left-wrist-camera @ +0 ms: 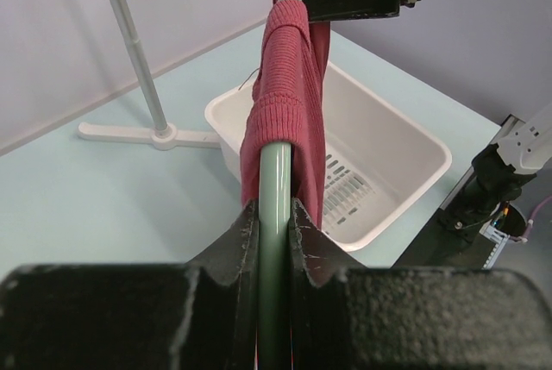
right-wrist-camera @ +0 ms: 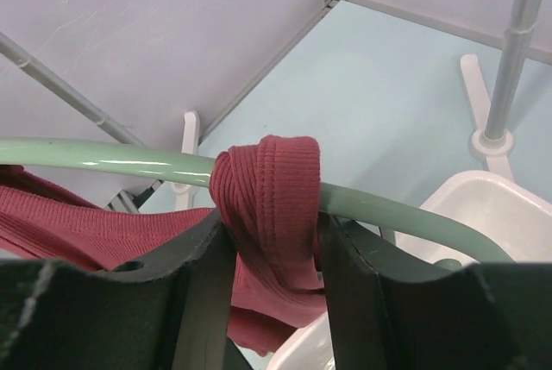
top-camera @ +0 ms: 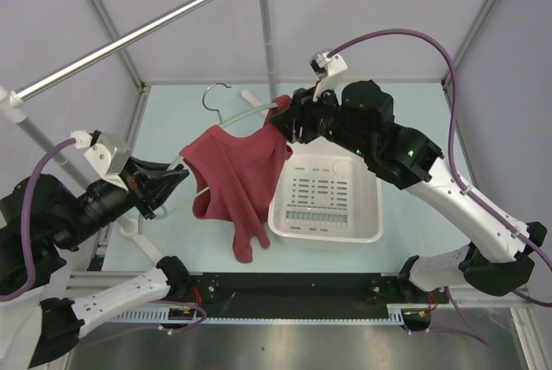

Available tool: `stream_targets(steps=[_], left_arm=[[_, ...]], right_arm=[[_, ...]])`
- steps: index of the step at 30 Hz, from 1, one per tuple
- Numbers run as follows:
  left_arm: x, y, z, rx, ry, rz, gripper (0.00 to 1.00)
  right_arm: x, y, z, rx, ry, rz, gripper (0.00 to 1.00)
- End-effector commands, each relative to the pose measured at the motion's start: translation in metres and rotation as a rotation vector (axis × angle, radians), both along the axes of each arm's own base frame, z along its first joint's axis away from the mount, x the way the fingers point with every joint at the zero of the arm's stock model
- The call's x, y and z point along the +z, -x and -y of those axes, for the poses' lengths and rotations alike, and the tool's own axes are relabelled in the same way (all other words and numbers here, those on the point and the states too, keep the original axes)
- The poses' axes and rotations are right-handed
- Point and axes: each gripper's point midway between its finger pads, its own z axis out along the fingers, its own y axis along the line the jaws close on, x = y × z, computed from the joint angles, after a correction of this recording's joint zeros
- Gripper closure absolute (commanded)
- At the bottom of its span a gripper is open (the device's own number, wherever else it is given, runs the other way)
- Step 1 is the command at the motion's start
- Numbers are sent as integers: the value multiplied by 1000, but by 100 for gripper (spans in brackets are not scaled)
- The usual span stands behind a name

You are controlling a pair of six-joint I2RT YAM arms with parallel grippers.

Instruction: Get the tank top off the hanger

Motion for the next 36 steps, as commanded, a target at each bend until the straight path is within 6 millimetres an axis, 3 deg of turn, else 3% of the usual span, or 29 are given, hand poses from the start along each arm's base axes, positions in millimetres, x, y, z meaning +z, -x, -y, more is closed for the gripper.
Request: stream_targets(steps=[1,4,9,10,14,17,18,21,28,33,36], left_arm=[[25,2,5,-28,76,68,100],[23,1,5,-23,66,63,100],[21,-2,2,-2,50,60,100],[22,-2,0,3,52,62,100],[25,-1,-4,20,64,70,100],[29,3,-7,12,83,83,100],[32,4,-9,14,92,91,100],[35,7,-13,12,111,116,100],[43,12,-25,39,168,168,100],[58,11,-34,75,248,219,100],[64,6,-32,91,262,238,100]], right_arm=[[33,4,15,-41,-79,62,69],[37,4,21,-59,-78,69,90],[41,3,35,-108,-78,72,91],[40,2,37,-120,-75,71,100],[38,-9,58,-226,-62,64,100],[29,-20,74,-281,-67,17,100],[21,-34,88,-327,-60,-14,100],[10,-45,100,-318,-98,-89,100],[-21,-45,105,-288,-104,-174,100],[-51,-22,81,-123,-109,-247,100],[-61,-2,57,16,-95,-273,94]])
